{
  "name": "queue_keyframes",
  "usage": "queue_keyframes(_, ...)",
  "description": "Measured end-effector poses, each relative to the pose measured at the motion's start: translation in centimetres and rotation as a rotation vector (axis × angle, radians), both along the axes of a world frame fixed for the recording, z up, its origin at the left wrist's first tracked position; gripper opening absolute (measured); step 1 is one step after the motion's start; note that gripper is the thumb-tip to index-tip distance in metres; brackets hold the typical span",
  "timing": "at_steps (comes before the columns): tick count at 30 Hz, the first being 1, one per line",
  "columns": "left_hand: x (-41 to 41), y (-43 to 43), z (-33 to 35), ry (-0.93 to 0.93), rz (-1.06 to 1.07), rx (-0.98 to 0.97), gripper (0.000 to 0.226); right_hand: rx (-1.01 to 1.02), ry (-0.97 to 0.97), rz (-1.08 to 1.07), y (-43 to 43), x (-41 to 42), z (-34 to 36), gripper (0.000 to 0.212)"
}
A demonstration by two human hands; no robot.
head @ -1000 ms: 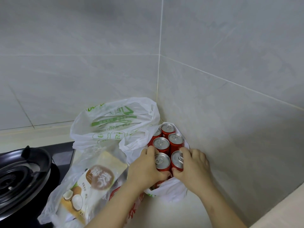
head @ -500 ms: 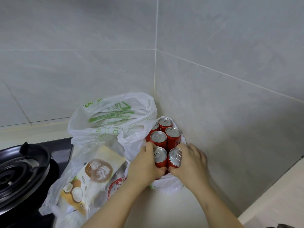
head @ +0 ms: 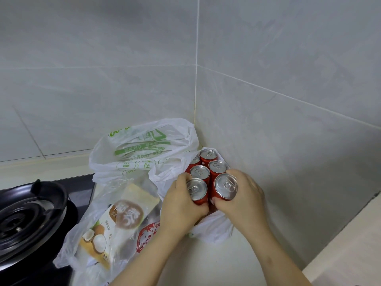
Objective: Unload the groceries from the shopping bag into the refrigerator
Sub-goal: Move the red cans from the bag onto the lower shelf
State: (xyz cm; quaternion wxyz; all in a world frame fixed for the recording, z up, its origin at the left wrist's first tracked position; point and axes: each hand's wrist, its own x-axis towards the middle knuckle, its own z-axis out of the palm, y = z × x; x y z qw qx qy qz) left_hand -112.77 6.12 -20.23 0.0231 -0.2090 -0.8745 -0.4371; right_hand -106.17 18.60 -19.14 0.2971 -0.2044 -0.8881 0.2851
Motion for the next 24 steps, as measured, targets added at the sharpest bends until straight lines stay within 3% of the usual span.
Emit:
queue_keyframes(4, 0.5, -0.4, 2.2, 0.054, 0.013, 0.102, 0.055, -0.109, 0.075, 0.064, -0.7, 0.9, 2.1, 0.042)
queue_keyframes(9, 1.5, -1.1, 5.0, 0.104, 0.039, 0.228, 0.052, -0.338, 0.223, 0.168, -1.6, 1.9, 4.7, 0.055)
queue_keyframes(17, 1.8, -4.1, 8.5, 0.152, 0.103, 0.452, 0.045, -0.403, 0.37, 0.299, -3.3, 2.0, 7.2, 0.062)
queue_keyframes(24, 2.3, -8.9, 9.4, 0.225, 0.19, 0.36, 0.057, -0.404, 0.331, 0.369, -6.7, 1.7, 8.0, 0.059)
